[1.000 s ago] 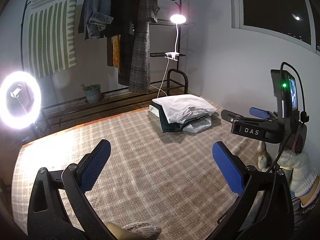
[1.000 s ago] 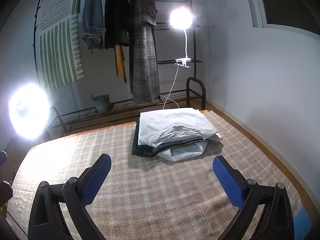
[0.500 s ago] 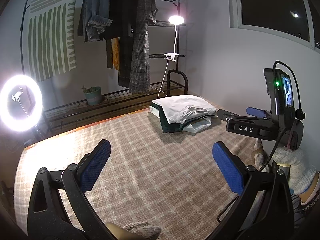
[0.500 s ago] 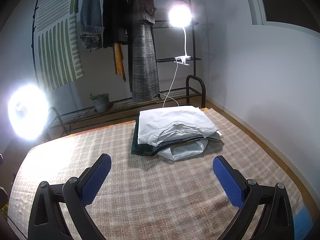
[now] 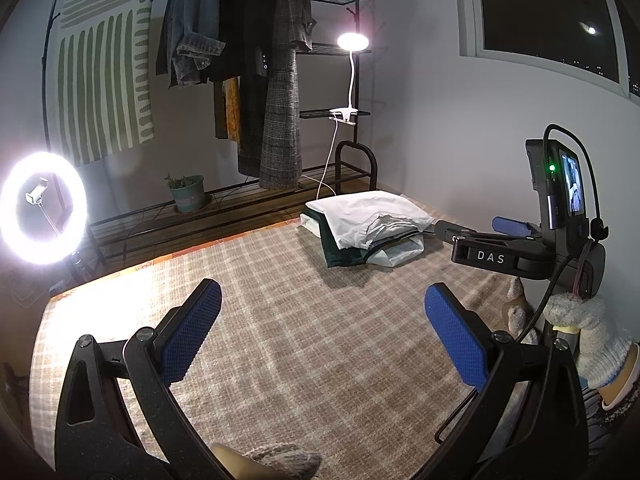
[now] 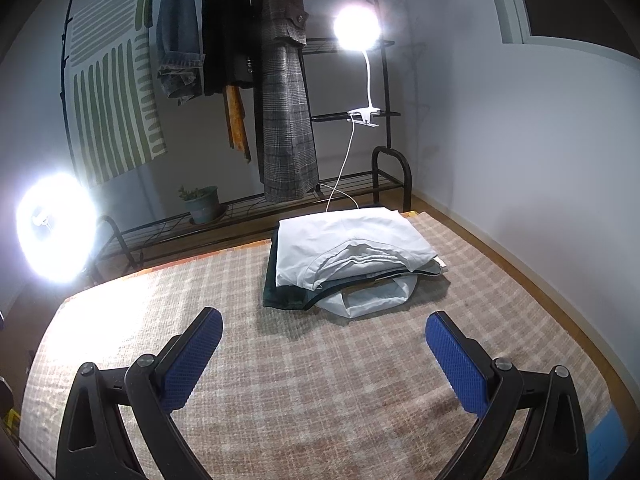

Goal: Fold small clothes

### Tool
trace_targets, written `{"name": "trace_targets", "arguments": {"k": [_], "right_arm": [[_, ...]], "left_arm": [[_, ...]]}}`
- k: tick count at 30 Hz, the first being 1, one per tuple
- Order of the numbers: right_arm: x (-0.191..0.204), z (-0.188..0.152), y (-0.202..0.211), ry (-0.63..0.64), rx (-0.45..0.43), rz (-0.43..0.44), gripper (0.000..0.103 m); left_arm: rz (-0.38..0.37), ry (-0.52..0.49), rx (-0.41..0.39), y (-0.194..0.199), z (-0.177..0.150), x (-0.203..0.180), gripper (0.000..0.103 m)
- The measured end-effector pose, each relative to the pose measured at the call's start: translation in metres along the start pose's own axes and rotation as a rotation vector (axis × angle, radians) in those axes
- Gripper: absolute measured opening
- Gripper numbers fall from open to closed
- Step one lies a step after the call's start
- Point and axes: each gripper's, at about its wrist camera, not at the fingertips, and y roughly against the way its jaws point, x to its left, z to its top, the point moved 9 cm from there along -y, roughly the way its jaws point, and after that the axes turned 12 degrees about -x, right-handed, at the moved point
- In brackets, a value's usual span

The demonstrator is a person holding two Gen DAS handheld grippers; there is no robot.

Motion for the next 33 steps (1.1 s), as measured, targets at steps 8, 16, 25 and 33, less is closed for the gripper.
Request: {"name": "trace_targets", "arguments": {"k": [8,16,25,33], "right_arm": [[0.0019,-0.0009,0.0002,0.003,-0.001,0.002,0.103],[0.0061,-0.003,-0.0018,-0.008,0.009,0.016,0.103],[0.0074,-0.0036,-0.0028,-0.008,0.011,0.019,0.103],[0.0096,-0.0042,-0.0053,0.0,0.013,0.026,0.103]], "left_arm": [[0.001,-0.002,-0.001,0.0006,0.0005,-0.0004,0.103],[0.0,-0.003,-0.001,0.0012,0.0,0.0008,0.103],[0.0,-0.001,-0.001,0.0024,0.0025,0.004,0.103],[0.003,0.001,0.002,0.003,0.0028,0.0054,0.103]]}}
